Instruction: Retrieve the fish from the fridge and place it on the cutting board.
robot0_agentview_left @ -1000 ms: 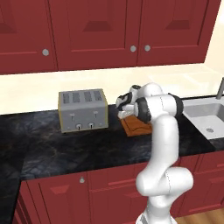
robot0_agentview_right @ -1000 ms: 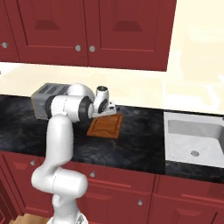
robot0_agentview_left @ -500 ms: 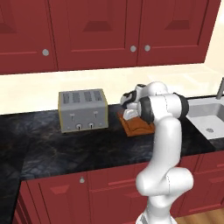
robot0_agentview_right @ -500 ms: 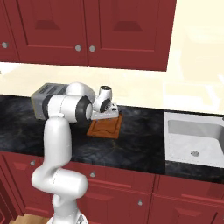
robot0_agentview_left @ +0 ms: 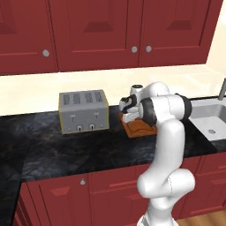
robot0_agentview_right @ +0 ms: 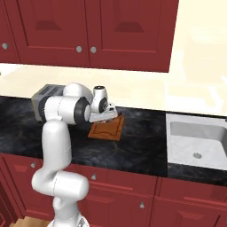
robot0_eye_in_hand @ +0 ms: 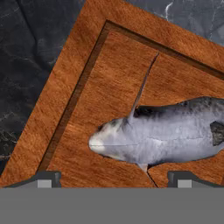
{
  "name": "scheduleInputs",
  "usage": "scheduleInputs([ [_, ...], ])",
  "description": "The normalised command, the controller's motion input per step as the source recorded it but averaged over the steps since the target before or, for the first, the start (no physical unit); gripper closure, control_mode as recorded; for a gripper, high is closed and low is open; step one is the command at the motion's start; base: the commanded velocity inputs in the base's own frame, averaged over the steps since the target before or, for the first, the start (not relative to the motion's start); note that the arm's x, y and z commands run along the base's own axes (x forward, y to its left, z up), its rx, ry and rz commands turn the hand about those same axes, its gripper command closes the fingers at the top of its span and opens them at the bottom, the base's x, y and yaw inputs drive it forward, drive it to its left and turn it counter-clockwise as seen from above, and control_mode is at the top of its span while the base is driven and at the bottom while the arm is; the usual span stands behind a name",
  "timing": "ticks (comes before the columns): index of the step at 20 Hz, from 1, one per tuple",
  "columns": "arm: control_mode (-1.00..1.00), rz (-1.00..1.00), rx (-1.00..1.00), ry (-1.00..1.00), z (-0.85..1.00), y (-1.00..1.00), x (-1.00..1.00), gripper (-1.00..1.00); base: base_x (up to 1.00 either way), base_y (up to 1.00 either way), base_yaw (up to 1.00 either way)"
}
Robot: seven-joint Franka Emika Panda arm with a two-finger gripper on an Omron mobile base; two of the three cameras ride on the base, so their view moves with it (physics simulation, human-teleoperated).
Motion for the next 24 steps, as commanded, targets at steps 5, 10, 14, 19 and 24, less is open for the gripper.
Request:
scheduleInputs([
  [5,-1.0,-0.02,0.1,0.09,0.76,-0.21,-1.0,-1.0,0.0,0.0,0.0],
  [10,-1.0,0.0,-0.08,0.6,-0.86,-0.23,-1.0,-1.0,0.0,0.0,0.0],
  [14,-1.0,-0.02,0.03,-0.47,0.85,-0.26,-1.0,-1.0,0.0,0.0,0.0],
  [19,-1.0,-0.08,0.01,-0.44,1.0,-0.06,-0.96,-1.0,0.0,0.0,0.0],
  [24,-1.0,-0.14,0.0,-0.51,1.0,0.0,-0.95,-1.0,0.0,0.0,0.0],
])
